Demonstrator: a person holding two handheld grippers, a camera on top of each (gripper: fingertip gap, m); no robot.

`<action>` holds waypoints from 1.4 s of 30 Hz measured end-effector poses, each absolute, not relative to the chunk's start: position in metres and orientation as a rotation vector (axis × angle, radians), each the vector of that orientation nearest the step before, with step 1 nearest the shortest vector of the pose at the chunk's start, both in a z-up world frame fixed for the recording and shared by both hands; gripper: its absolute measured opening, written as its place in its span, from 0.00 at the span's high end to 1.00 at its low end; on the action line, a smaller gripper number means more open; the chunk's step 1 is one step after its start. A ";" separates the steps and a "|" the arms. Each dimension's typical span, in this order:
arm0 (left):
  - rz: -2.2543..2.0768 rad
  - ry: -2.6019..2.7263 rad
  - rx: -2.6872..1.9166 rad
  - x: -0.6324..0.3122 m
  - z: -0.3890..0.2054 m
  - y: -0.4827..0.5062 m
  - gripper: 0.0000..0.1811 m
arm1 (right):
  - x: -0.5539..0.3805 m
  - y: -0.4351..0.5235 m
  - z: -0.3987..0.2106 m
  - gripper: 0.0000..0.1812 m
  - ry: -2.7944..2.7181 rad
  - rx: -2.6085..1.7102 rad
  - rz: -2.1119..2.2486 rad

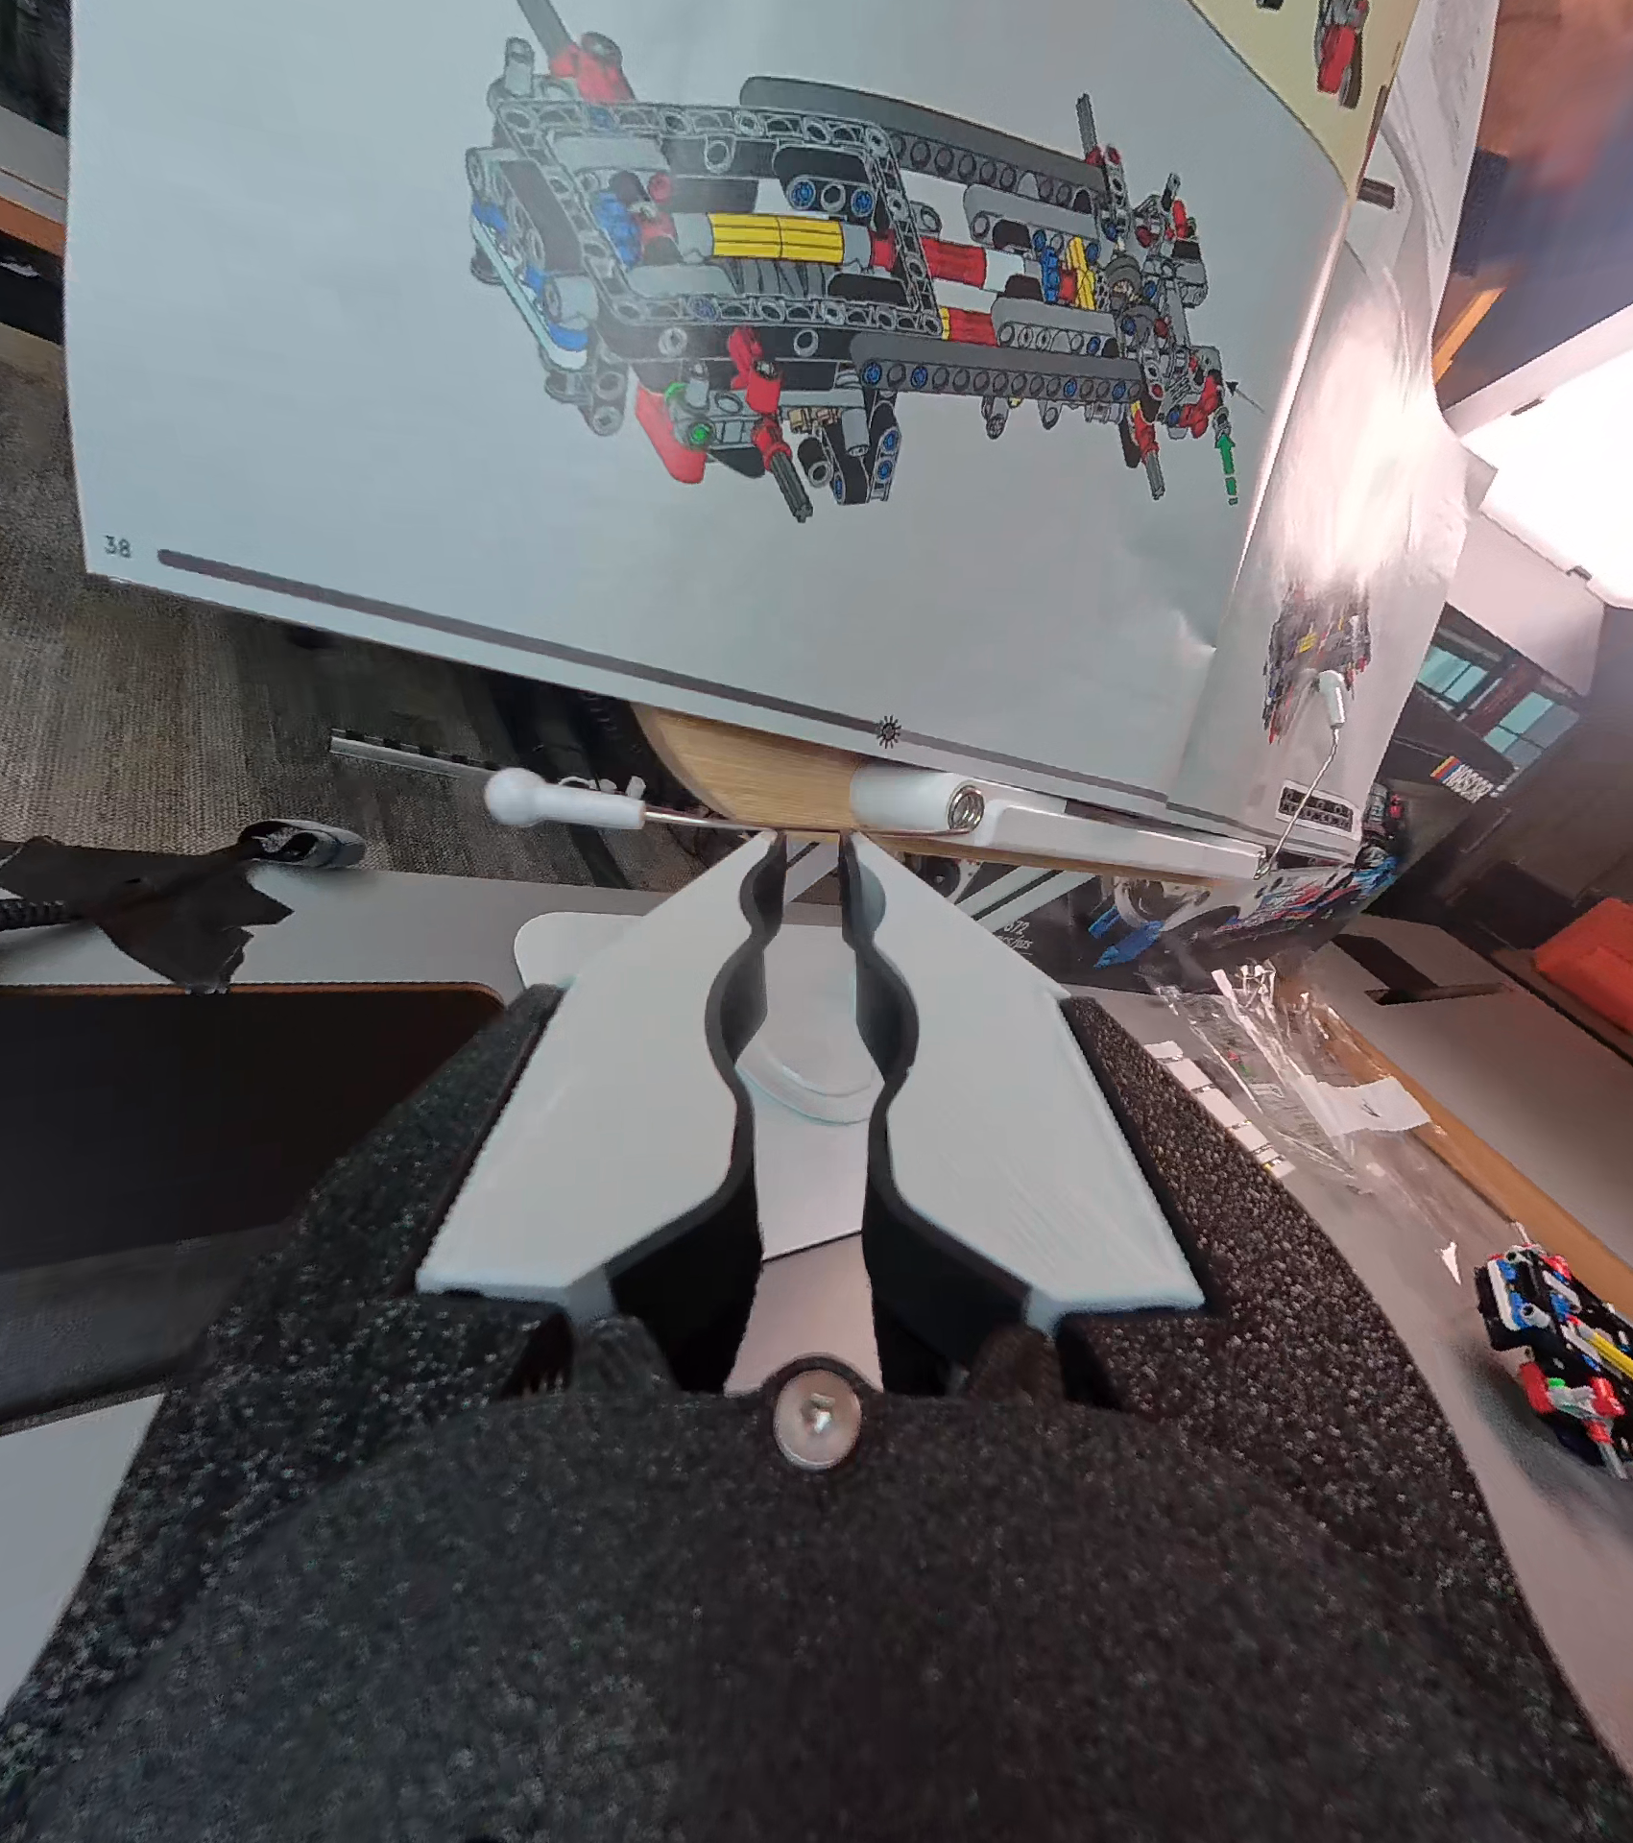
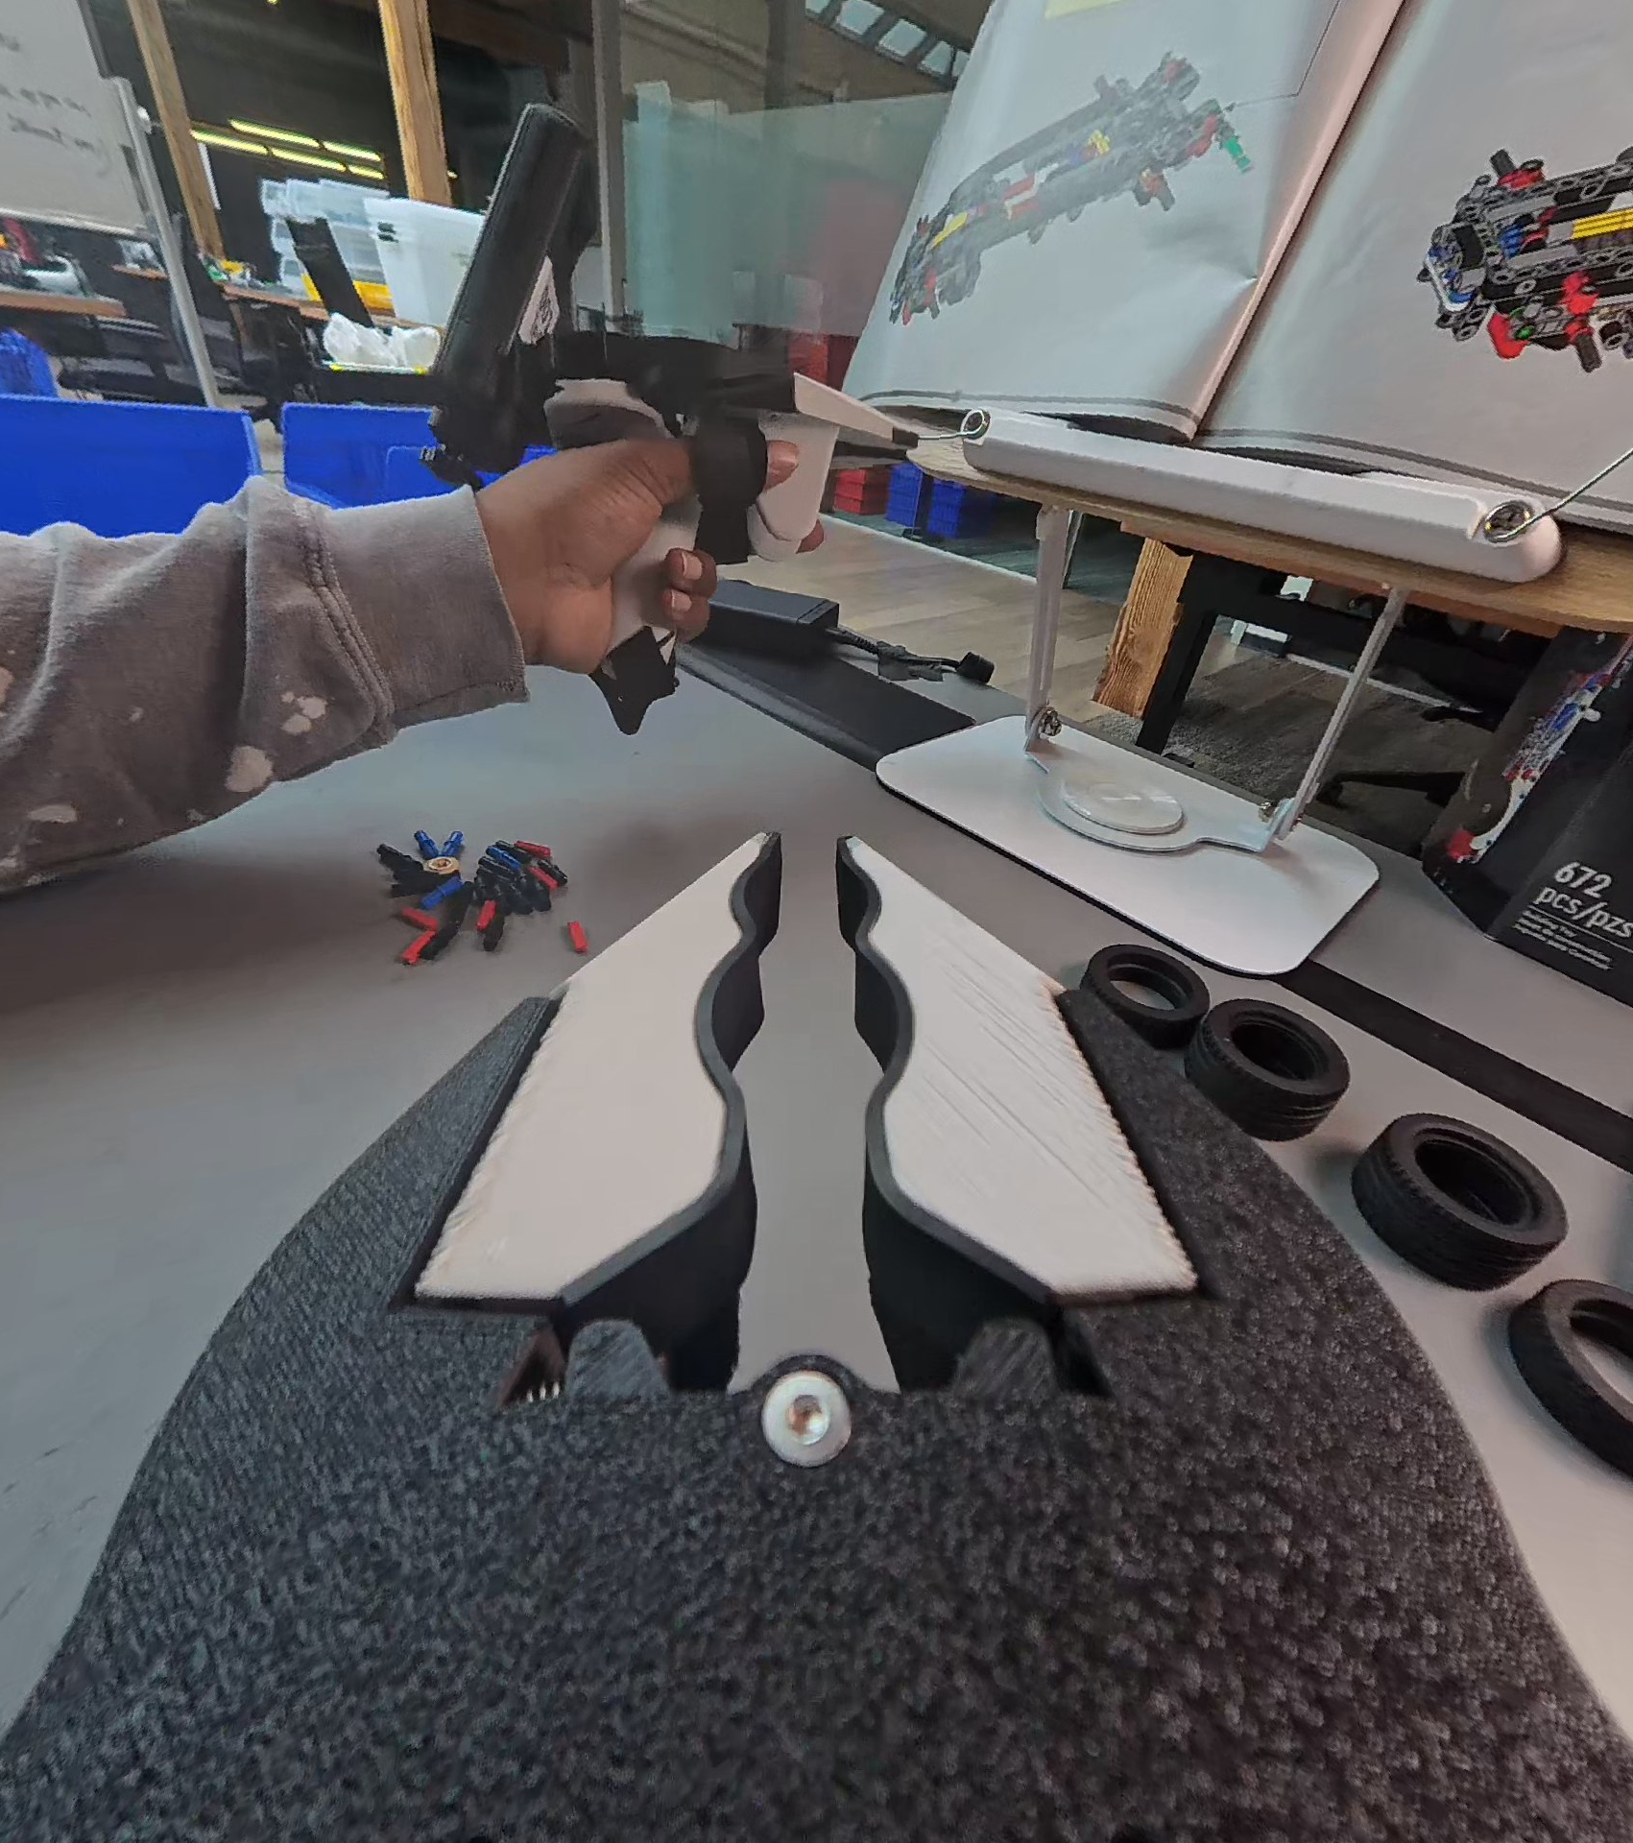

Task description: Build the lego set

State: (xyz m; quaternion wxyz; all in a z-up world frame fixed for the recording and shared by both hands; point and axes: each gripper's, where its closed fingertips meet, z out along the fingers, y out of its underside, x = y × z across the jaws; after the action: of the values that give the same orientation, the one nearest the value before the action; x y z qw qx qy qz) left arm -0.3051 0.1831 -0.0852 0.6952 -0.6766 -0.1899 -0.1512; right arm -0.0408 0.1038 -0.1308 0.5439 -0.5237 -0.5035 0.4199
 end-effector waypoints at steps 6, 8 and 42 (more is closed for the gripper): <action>-0.190 -0.364 -1.525 -0.310 -0.085 0.169 0.95 | -0.040 0.099 -0.134 0.95 -1.234 -1.219 0.980; -0.138 -0.342 -1.513 -0.310 -0.077 0.163 0.95 | -0.040 0.097 -0.135 0.95 -1.245 -1.209 0.975; 0.009 -0.167 -1.472 -0.286 -0.033 0.142 0.80 | -0.184 0.292 -0.006 0.73 -1.029 -1.248 0.620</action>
State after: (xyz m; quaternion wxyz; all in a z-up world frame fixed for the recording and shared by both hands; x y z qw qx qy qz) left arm -0.2856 0.1419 -0.0331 0.7379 -0.6706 -0.0759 0.0039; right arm -0.1835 0.2918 -0.0061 0.6477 -0.5490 -0.4525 0.2726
